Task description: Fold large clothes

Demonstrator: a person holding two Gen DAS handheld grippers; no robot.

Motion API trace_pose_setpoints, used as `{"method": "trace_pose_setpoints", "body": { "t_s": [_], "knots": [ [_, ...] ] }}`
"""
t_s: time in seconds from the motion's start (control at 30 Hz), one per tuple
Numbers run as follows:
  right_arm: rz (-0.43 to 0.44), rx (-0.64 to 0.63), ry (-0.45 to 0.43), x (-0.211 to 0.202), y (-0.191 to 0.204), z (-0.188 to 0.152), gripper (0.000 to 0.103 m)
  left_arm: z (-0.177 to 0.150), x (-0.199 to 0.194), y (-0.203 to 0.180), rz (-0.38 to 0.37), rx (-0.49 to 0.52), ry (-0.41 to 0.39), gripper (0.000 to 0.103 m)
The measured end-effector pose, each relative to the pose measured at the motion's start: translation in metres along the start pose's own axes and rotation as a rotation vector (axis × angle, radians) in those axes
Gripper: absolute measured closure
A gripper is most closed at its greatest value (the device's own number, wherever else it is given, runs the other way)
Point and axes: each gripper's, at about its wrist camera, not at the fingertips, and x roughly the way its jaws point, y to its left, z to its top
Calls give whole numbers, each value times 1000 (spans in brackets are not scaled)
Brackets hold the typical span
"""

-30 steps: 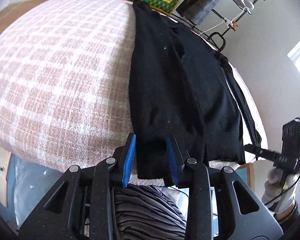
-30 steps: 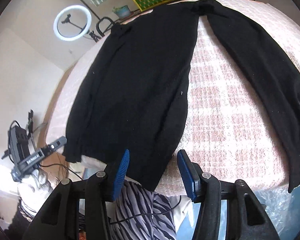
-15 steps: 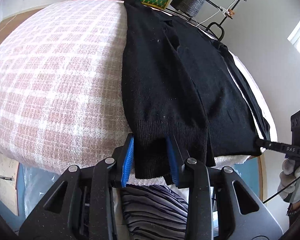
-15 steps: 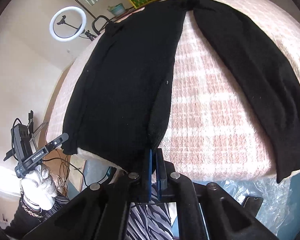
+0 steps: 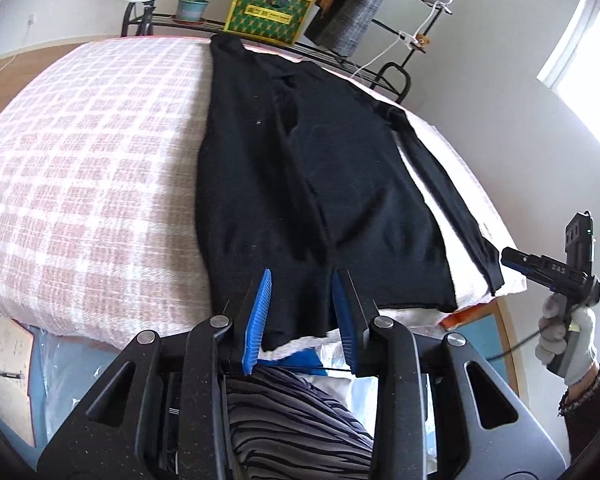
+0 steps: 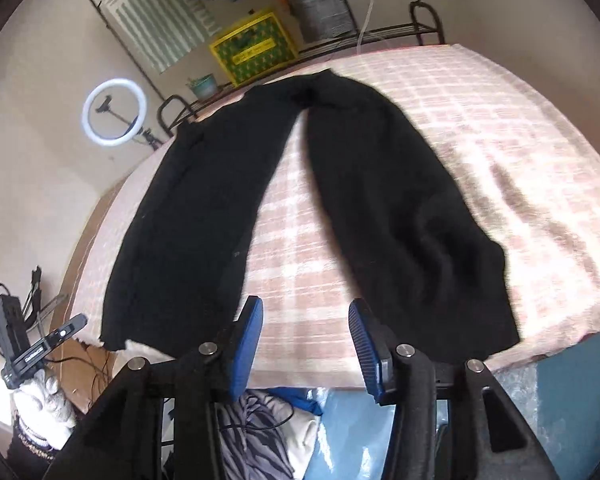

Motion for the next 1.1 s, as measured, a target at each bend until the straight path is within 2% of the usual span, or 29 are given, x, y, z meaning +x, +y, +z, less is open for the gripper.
{"method": "trace_pose_setpoints", "body": {
  "t_s": [0.13,0.33,0.53,0.63,0.8,0.87,0.9,0.93,1.1],
  "knots": [
    [-57,95,-49,-15,-42,2,49,7,0,-28,-10,58,-12,72],
    [-129,157,-62,-21,-87,9,48,12,11,-68,-66,116,-3,72],
    [-82,210,-20,-6,-110,6,48,10,27,-95,-91,154,27,72],
    [-83,206,1,5,-111,4,52,9,31,-101,-84,165,37,72],
    [-99,167,13,16,-105,4,68,9,31,-102,-85,167,36,72],
    [-70,159,22,19,-102,6,86,9,31,-100,-81,162,35,72],
    [-70,151,24,19,-99,6,90,8,31,-98,-80,158,36,72],
    [-71,136,22,18,-95,6,100,7,32,-97,-80,153,37,72],
    [-8,124,-37,-6,-73,11,102,6,29,-91,-82,140,30,72]
  ]
}}
